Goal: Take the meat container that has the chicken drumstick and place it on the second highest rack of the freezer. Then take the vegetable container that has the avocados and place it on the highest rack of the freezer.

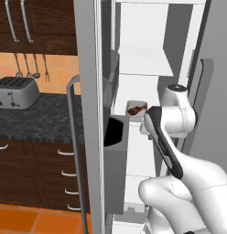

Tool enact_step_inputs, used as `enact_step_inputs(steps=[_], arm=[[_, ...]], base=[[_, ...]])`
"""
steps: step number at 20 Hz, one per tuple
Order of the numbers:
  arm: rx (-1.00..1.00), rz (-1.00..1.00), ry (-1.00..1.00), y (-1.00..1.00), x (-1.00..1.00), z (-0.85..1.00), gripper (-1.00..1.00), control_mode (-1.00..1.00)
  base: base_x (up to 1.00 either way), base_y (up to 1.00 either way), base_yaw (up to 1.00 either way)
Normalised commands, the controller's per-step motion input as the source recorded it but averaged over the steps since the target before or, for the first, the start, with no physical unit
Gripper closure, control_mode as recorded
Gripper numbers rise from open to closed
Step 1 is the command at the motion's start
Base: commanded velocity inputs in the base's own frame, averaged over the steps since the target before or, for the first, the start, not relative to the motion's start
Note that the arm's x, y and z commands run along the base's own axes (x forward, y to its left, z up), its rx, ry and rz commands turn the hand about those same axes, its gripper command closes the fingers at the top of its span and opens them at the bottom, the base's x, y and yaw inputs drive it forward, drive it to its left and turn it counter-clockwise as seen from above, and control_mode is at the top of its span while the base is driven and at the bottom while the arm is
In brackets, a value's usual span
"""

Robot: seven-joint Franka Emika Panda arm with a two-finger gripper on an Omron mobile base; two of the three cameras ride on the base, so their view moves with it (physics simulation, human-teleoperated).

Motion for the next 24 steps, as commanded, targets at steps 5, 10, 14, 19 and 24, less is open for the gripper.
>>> enact_step_inputs(steps=[5,10,14,19,24], arm=[[0.0,0.02,0.0,0.11,-0.35,0.09,-1.0,-1.0],[-0.01,0.04,0.0,-0.02,-0.78,0.29,-1.0,-1.0],[0.0,0.15,0.03,-0.15,-0.48,0.48,-1.0,-1.0],[-0.01,0.17,0.01,-0.14,-0.42,0.14,-1.0,-1.0],[-0.03,0.0,0.0,0.0,-0.41,0.0,-1.0,-1.0]], base=[[0.0,0.0,0.0],[0.0,0.0,0.0],[0.0,0.0,0.0],[0.0,0.0,0.0],[0.0,0.0,0.0]])
